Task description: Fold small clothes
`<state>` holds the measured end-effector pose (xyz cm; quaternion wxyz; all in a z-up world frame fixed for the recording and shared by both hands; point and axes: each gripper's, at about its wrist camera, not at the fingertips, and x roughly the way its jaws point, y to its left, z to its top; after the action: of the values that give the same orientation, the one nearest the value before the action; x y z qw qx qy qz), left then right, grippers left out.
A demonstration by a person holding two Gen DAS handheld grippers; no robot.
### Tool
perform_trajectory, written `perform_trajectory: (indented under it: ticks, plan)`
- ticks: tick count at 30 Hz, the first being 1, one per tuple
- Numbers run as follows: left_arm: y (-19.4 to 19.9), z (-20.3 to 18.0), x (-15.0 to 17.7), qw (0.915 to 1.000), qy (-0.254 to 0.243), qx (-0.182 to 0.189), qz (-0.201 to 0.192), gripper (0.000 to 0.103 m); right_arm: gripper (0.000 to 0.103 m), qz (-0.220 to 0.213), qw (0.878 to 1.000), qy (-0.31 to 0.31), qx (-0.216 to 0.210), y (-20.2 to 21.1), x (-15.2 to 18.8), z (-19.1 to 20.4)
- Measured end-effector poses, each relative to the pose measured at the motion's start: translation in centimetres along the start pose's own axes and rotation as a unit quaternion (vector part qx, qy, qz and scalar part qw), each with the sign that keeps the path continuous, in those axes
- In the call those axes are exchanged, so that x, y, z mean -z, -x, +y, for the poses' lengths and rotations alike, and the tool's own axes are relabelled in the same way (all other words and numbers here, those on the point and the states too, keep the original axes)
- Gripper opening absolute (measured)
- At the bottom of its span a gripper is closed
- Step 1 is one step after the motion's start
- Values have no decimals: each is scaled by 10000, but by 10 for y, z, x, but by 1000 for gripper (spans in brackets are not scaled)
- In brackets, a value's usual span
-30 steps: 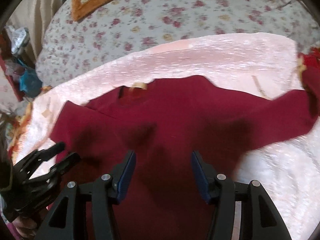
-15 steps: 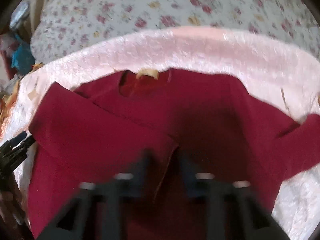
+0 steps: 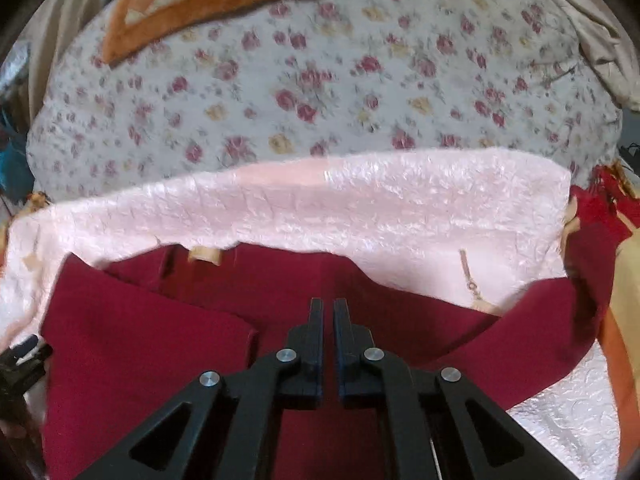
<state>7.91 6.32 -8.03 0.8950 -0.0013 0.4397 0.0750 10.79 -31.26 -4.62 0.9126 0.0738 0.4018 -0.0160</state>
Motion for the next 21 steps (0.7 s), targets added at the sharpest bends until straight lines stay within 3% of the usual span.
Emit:
perform_trajectory:
  ticks: [2,3,4,6,9,10,12,13,16,19,21]
  plan:
    - [0,3,-1,10000,62,39,-8,61,7,139,9987,-4,-500,-3,3,10]
    - [-1,4,-1,9999,98,74,-1,61,19,167,9982,36,-573,-5,6,14]
    - [-1,5,-1,9999,123,102,-5,61,43,223,9976,113,-641,-9,8,22]
    - [-1,5,-1,9998,142,138,-35,61,65,433,9964,199,-699,-24,13,35]
    - [0,7,-2,9994,242,246,-59,61,63,730,9950,409,-547,-47,29,51]
    - [1,9,-3,9991,279,303,-70,61,49,814,9948,443,-434,-57,32,53]
    - [2,10,-3,9989,298,349,-98,61,30,855,9945,291,-532,-66,35,52]
    - [3,11,-3,9988,299,367,-117,61,7,736,9955,233,-549,-62,33,50]
    - [3,13,-2,9983,339,447,-137,61,4,336,9961,126,-806,-37,25,38]
    - [5,6,-3,9978,267,573,-175,61,4,-187,9985,166,-480,-7,15,19]
    - [6,-1,-3,9985,154,476,-208,61,4,-178,9996,37,-231,-7,13,6]
